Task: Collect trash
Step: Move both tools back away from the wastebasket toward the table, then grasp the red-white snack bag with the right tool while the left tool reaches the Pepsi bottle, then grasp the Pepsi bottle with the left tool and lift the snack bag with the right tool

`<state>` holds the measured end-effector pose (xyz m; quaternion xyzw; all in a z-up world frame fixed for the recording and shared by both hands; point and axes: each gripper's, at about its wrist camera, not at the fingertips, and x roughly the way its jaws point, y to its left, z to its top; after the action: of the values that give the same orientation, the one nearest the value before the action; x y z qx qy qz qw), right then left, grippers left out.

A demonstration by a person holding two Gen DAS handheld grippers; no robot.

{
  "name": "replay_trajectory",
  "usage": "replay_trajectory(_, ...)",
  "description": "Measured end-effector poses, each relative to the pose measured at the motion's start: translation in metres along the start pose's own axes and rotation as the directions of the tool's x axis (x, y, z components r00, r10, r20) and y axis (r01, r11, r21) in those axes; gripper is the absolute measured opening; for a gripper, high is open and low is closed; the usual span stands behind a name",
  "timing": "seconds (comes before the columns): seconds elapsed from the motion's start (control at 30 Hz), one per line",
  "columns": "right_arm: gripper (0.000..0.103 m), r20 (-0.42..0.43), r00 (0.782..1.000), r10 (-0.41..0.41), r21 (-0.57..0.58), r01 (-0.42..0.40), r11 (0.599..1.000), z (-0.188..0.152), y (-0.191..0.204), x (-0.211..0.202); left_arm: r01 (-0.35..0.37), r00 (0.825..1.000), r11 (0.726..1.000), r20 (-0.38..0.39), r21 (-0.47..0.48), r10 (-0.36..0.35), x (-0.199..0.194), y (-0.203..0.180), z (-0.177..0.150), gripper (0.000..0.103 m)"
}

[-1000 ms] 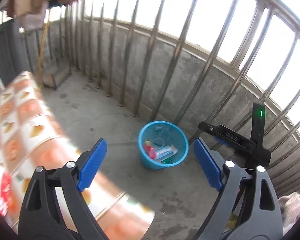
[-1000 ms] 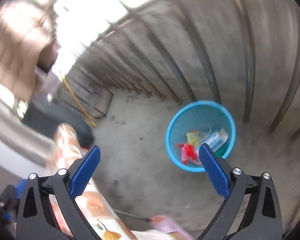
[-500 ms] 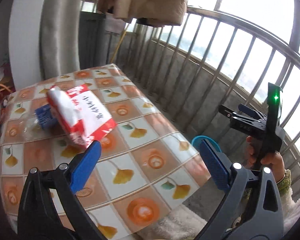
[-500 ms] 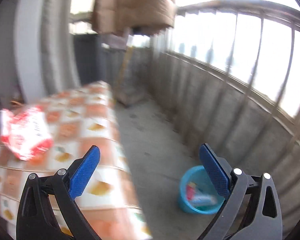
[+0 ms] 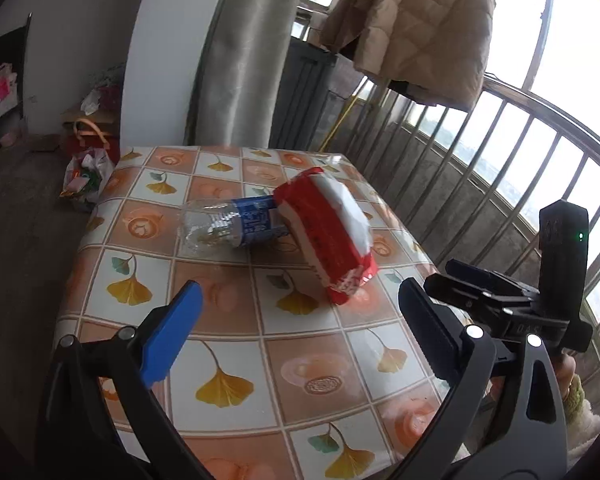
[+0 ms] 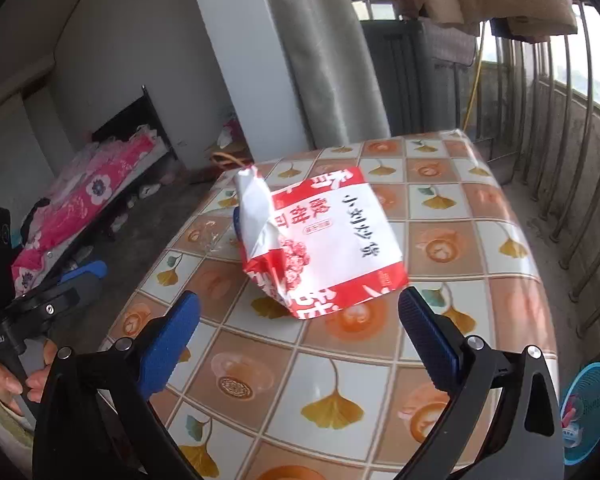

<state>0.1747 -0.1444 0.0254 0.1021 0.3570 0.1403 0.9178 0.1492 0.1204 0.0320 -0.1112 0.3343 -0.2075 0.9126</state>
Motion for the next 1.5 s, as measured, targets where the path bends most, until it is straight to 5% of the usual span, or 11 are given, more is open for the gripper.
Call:
replay_trajectory(0.2, 0.080, -0.035, 0.999, 0.011, -0.041, -0.013, 0.999, 0.019, 0.014, 0.051, -0.011, 1.000, 0.995, -0.017, -0.103, 0.009, 0.022, 0.030, 0.010, 0.093)
replay_trajectory(0.4, 0.035, -0.076, 0.997, 0.030, -0.079, -0.036, 0.996, 0.027, 0.017, 0.072, 0.033, 0.998, 0.984, -0.040, -0.177, -0.041, 0.039, 0.045, 0.016, 0.071)
replay_trajectory(0.57, 0.034, -0.047, 0.999, 0.003, -0.272, -0.015, 0.962, 0.024, 0.018, 0.045, 0.058, 0.996, 0.980, -0.054, -0.189, -0.069, 0.051, 0.050, 0.022, 0.062)
replay_trajectory(0.77, 0.035, -0.121, 0.987, -0.103, -0.559, 0.018, 0.829, 0.000, 0.016, 0.006, 0.041, 0.996, 0.989, -0.070, -0.141, -0.051, 0.074, 0.050, 0.049, 0.062)
replay_trajectory(0.8, 0.038, -0.133, 0.983, -0.123, -0.588, 0.022, 0.809, -0.004, 0.014, 0.003, 0.033, 0.996, 0.992, -0.080, -0.123, -0.043, 0.083, 0.049, 0.058, 0.062)
replay_trajectory(0.87, 0.061, -0.151, 0.978, -0.141, -0.603, 0.022, 0.798, -0.011, 0.008, -0.006, 0.021, 0.994, 0.996, -0.108, -0.091, -0.030, 0.100, 0.048, 0.071, 0.068)
replay_trajectory(1.1, 0.077, -0.155, 0.987, 0.033, -0.412, -0.095, 0.906, -0.014, -0.027, -0.051, -0.081, 0.970, 0.988, -0.218, 0.129, 0.108, 0.188, 0.059, 0.121, 0.082)
replay_trajectory(1.2, 0.078, -0.113, 0.989, 0.094, -0.249, -0.119, 0.961, -0.017, -0.053, -0.067, -0.133, 0.922, 0.987, -0.354, 0.085, 0.155, 0.229, 0.088, 0.124, 0.082)
replay_trajectory(1.27, 0.078, -0.090, 0.990, 0.111, -0.141, -0.123, 0.982, -0.021, -0.071, -0.072, -0.118, 0.901, 0.993, -0.417, 0.020, 0.116, 0.240, 0.100, 0.119, 0.081)
replay_trajectory(1.37, 0.078, -0.077, 0.990, 0.122, -0.011, -0.123, 0.992, -0.026, -0.095, -0.074, -0.010, 0.885, 0.988, -0.461, -0.154, -0.063, 0.229, 0.102, 0.101, 0.081)
replay_trajectory(1.5, 0.079, -0.065, 0.987, 0.149, 0.153, -0.138, 0.979, -0.034, -0.126, -0.070, 0.124, 0.822, 0.965, -0.522, -0.230, -0.230, 0.200, 0.072, 0.064, 0.081)
